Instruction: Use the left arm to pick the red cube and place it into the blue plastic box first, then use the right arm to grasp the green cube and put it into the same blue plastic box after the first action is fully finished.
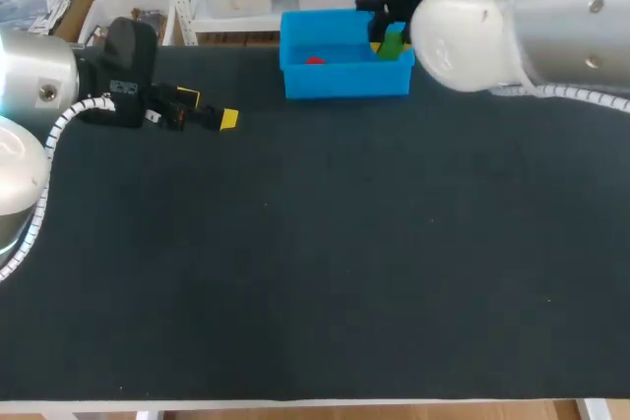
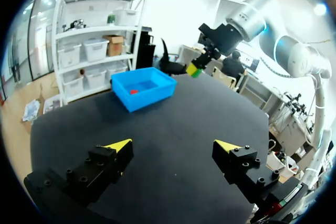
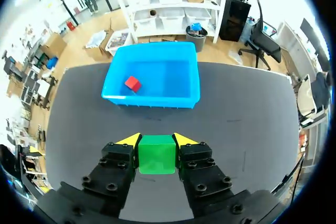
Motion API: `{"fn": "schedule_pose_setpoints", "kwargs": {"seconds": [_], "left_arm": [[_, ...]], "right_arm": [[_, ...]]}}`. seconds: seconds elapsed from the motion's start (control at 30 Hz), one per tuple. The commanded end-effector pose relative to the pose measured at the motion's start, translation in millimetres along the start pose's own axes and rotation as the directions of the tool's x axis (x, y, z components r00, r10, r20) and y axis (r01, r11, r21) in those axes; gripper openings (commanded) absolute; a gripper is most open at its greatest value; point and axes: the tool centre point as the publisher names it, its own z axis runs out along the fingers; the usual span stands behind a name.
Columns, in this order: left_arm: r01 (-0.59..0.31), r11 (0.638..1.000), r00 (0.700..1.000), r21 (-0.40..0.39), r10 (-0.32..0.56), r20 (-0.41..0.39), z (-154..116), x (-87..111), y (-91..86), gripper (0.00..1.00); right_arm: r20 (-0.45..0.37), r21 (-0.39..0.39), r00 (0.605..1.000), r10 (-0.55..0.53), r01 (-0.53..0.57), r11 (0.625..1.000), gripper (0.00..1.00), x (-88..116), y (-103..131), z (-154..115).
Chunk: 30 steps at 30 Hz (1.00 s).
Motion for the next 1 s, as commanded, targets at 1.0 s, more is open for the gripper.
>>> {"fn": "schedule_pose_setpoints", "kwargs": {"seconds": [1.0], "left_arm": [[-0.003, 1.000, 1.000, 0.007, 0.003, 0.014, -1, 3.0, 1.6, 1.00]], "right_arm": [[0.259, -0.115, 0.966, -0.025, 0.057, 0.992, 0.00, -60, -5, 47]]}}
